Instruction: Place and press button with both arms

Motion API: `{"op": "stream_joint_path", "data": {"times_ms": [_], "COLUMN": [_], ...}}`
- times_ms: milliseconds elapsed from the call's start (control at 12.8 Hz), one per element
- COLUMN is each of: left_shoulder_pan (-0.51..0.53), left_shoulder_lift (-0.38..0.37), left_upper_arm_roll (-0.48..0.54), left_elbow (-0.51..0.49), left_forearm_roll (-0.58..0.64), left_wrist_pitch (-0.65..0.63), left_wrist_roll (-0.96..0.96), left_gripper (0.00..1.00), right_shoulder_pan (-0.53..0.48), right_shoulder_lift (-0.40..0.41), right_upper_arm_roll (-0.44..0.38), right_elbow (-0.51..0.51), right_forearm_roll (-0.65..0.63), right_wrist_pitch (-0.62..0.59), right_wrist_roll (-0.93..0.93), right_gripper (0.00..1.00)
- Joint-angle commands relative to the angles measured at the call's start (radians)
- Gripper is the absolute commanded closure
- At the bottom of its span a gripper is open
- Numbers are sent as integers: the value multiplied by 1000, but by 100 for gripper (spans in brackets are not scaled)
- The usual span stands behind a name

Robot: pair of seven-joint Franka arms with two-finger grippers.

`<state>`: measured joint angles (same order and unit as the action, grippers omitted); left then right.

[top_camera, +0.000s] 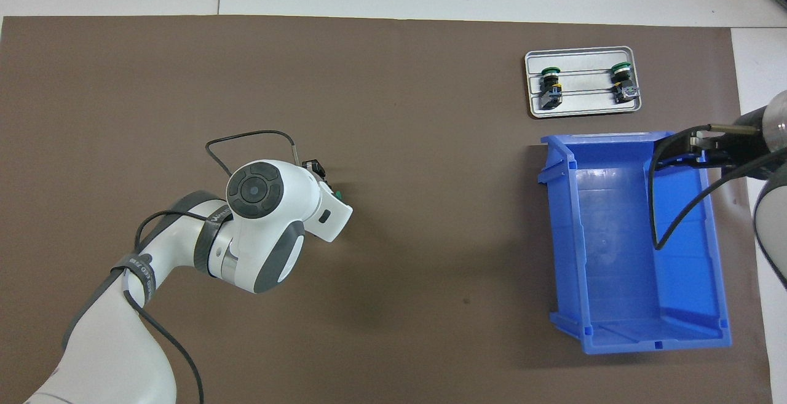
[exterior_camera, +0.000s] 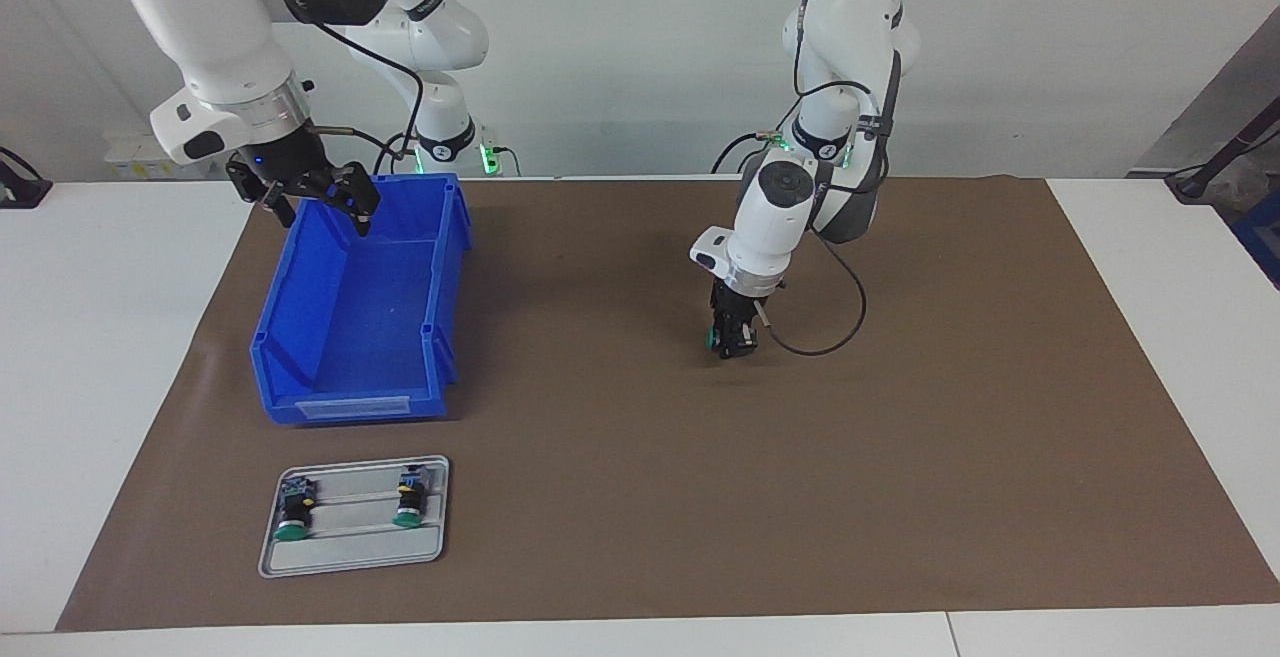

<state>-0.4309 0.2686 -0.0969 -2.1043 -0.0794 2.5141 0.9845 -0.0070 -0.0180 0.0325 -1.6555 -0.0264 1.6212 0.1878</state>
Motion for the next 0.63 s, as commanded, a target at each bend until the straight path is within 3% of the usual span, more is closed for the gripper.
{"op": "stream_joint_path", "data": {"times_ms": [0, 157, 548], "left_shoulder_pan": [44, 102, 221], "left_shoulder_lift": [3, -2, -28], "left_upper_arm_roll": [-7, -12, -18], "left_elbow": [52, 98, 112], "left_forearm_roll": [-5, -35, -366], "left_wrist_pitch": [-23, -69, -98], "left_wrist_roll": [-39, -67, 64], "left_gripper": [89, 90, 90], "right_shoulder_pan": [-13, -11, -11], "right_shoulder_lift": [-25, -25, -25], "right_upper_arm_roll": [7, 7, 7], "right_elbow": [-27, -29, -27], "right_forearm_roll": [17, 17, 17], "right_wrist_pitch": [9, 9, 9], "right_wrist_roll": [-25, -25, -24], "right_gripper": [0, 0, 0]}}
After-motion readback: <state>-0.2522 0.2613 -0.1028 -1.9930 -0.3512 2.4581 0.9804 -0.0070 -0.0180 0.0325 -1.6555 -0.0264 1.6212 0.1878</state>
